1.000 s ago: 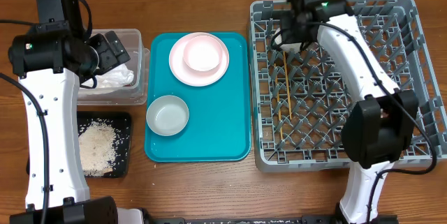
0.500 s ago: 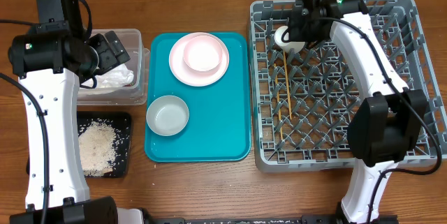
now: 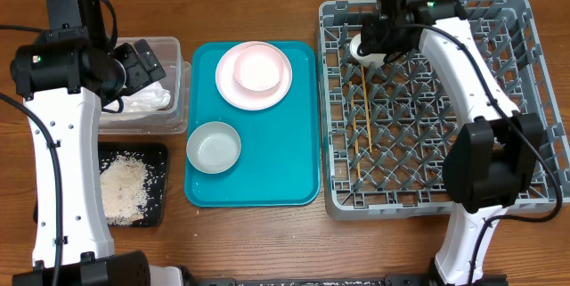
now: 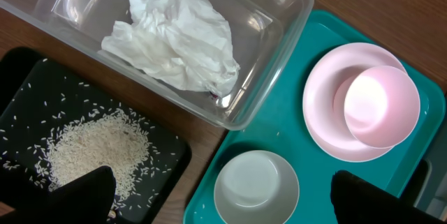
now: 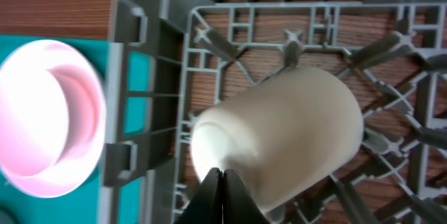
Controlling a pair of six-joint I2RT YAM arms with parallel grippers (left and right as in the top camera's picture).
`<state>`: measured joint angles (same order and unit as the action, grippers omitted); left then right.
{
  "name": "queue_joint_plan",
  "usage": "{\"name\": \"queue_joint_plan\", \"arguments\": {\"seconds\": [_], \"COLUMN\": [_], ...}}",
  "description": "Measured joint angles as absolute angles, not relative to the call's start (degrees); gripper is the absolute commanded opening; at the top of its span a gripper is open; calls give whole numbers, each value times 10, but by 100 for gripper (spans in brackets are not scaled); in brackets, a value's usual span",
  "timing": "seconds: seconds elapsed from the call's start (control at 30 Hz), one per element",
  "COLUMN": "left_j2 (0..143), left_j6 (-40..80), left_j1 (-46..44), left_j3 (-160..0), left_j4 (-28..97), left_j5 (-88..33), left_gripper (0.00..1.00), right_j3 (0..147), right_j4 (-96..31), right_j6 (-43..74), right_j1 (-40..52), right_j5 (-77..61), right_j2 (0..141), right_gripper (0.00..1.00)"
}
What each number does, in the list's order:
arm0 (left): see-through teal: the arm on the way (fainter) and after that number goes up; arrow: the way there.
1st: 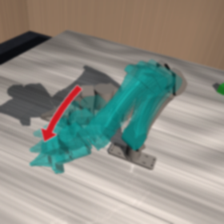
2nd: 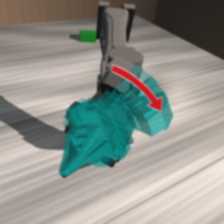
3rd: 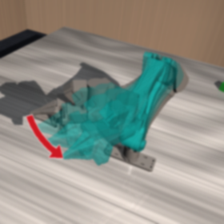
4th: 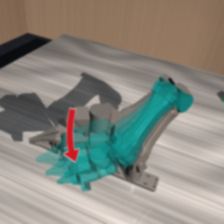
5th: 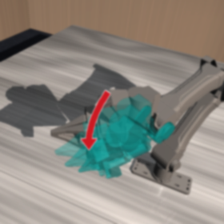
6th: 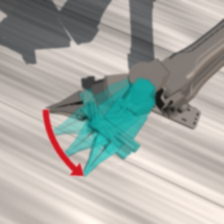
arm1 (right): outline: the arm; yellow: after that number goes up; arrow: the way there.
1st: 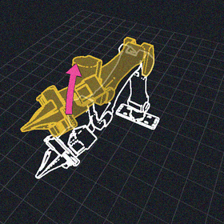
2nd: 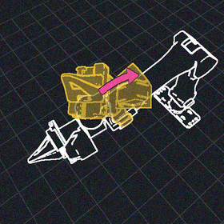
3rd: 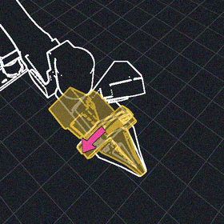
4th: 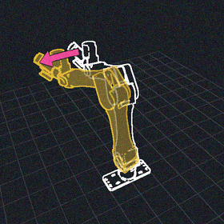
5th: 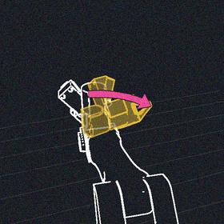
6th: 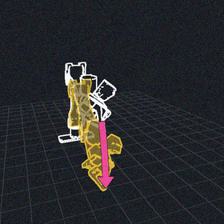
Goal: Sort waste into correct bins and load items into the dishwasher
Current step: 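Press the cup onto the rack tines and release with the right gripper, then reach the right gripper to the pink bowl rim on the pink plate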
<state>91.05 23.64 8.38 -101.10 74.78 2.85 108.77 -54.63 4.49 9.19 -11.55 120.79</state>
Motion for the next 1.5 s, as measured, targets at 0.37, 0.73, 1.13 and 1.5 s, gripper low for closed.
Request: {"name": "queue_joint_plan", "arguments": {"seconds": [0.37,0.73,1.13,1.5], "left_j2": [910,910,910,910], "left_j6": [236,236,236,236], "left_j1": [84,84,84,84], "left_j3": [-1011,-1011,-1011,-1011], "left_j4": [748,748,748,748], "left_j5": [29,29,29,29], "left_gripper": [100,100,100,100], "right_j3": [1069,1106,1124,1125], "right_j4": [-522,-559,-533,-452], "right_j6": [45,45,45,41], "right_j1": [96,107,232,336], "right_j5": [-35,10,-64,-77], "right_j2": [1207,1198,1142,1195], "right_gripper": [4,9,15,35]}}
